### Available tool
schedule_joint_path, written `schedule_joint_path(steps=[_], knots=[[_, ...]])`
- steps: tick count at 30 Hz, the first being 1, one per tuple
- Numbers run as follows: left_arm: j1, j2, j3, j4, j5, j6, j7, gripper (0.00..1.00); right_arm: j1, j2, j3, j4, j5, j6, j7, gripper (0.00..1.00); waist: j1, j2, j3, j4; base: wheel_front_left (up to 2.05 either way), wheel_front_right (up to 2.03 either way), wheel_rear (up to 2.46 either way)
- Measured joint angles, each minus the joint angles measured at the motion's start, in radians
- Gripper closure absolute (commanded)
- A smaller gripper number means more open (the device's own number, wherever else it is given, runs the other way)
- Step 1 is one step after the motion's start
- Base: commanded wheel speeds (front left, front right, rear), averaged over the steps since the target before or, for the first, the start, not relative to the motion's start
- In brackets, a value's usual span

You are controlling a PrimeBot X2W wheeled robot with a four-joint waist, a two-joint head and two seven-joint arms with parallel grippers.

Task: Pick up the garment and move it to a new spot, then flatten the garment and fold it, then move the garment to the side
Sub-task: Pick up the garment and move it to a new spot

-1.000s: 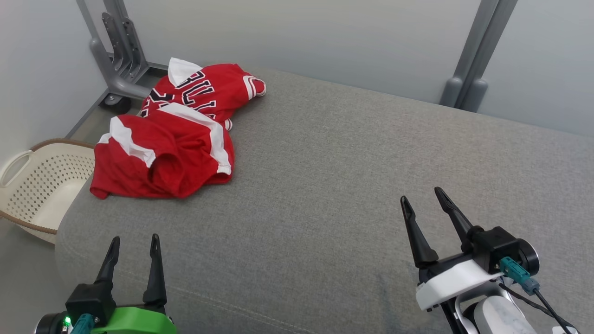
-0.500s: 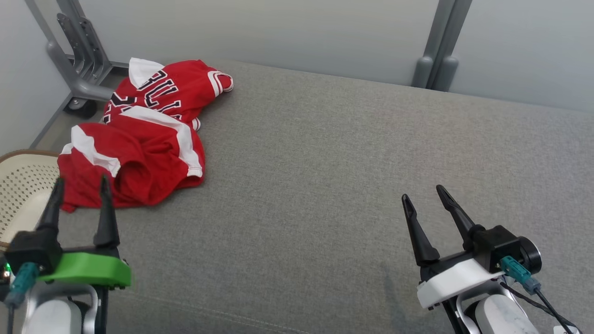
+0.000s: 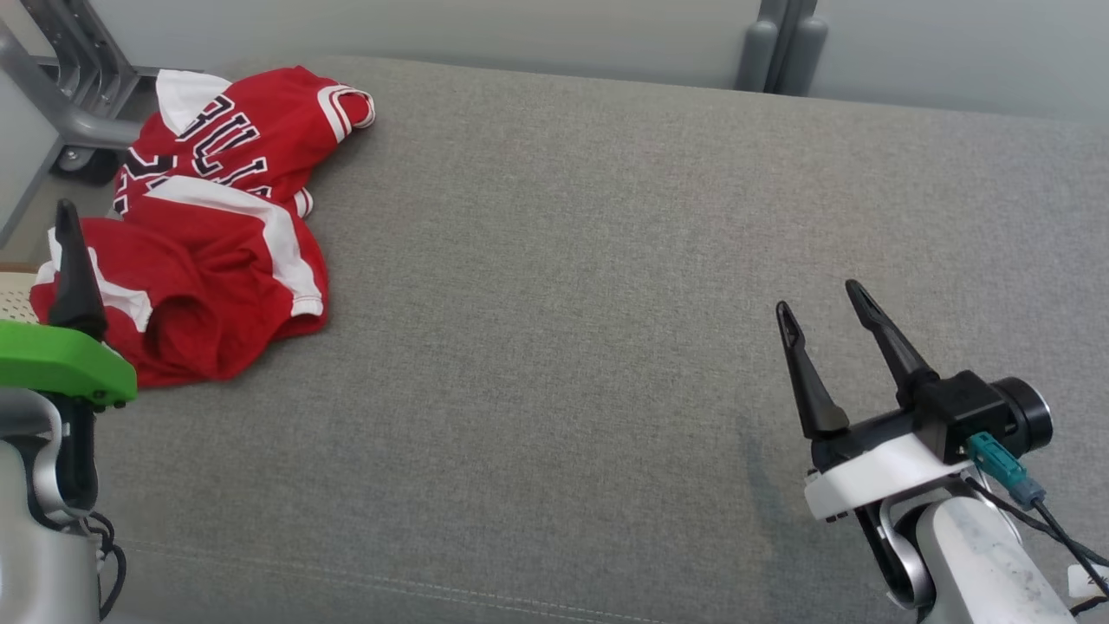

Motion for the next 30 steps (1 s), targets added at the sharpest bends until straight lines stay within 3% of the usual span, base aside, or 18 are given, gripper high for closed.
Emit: schedule_joint_path(steps=[12,23,30], knots=[[-0.123,0.035,0.049,0.103,-0.061,0.002,0.16,0.0,-0.095,-0.057,-0.014,-0.062,-0.035,0.013,-0.003,0.0,0.0,0.0,0.14,-0.03,0.0,0.0,0.0],[-0.172,-0.01,-0.007,0.231,-0.077,0.003,0.235,0.0,-0.163,-0.091,-0.028,-0.095,-0.064,0.023,-0.003,0.0,0.0,0.0,0.252,-0.019,0.0,0.0,0.0],[-0.194,0.0,-0.005,0.301,-0.049,0.037,0.241,0.0,-0.181,-0.096,-0.017,-0.096,-0.067,0.035,-0.003,0.0,0.0,0.0,0.284,-0.003,0.0,0.0,0.0]])
